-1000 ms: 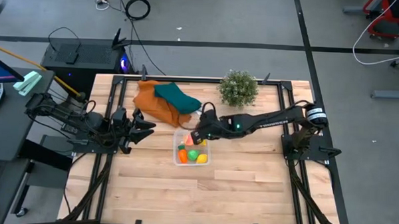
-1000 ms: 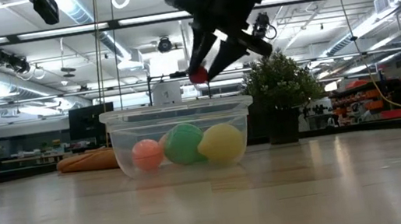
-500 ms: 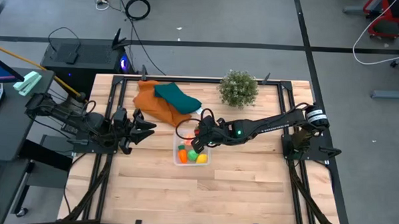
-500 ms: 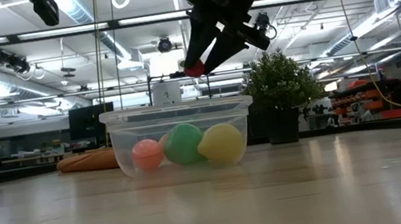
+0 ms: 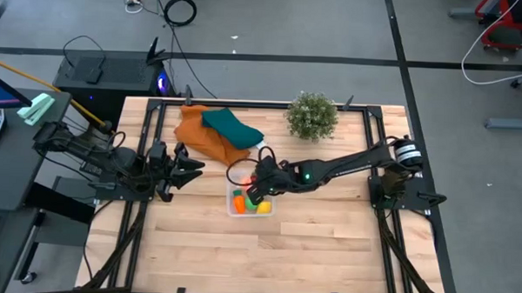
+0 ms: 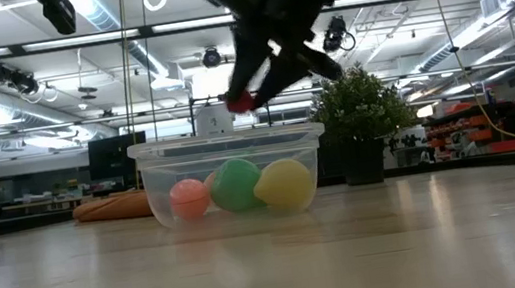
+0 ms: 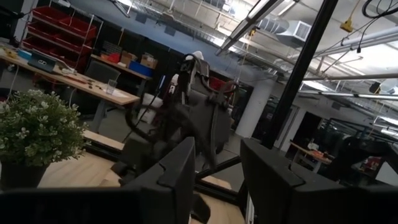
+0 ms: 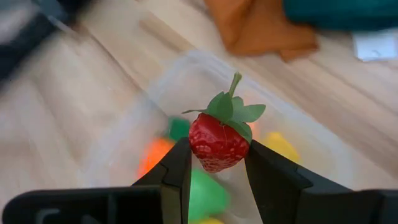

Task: Pick and placing Produce into tupperware
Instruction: Put the red strawberry into the transparent container, then return to Home Position

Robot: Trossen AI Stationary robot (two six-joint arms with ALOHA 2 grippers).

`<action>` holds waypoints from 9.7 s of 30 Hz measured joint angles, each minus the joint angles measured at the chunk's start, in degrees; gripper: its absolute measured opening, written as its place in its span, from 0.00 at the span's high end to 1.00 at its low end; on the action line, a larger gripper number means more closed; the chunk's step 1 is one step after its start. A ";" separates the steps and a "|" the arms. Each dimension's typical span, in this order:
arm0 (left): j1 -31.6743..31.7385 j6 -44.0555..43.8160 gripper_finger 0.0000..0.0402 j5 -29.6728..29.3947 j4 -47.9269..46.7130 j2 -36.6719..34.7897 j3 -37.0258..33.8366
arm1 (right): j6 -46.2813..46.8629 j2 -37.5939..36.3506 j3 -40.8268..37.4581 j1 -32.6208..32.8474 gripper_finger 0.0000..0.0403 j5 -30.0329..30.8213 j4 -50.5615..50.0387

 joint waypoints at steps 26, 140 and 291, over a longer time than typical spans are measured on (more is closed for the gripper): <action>0.00 -0.02 0.67 0.00 -1.84 0.00 -0.04 | 4.48 5.48 -0.04 0.33 0.76 -5.74 -0.61; 0.09 0.15 0.72 -11.02 -1.80 0.00 -0.04 | -18.70 -103.52 -59.98 0.13 1.00 8.65 18.38; 19.54 7.11 0.99 20.11 -27.51 -33.88 -18.49 | -14.97 -103.40 -75.79 -8.81 1.00 -8.54 37.23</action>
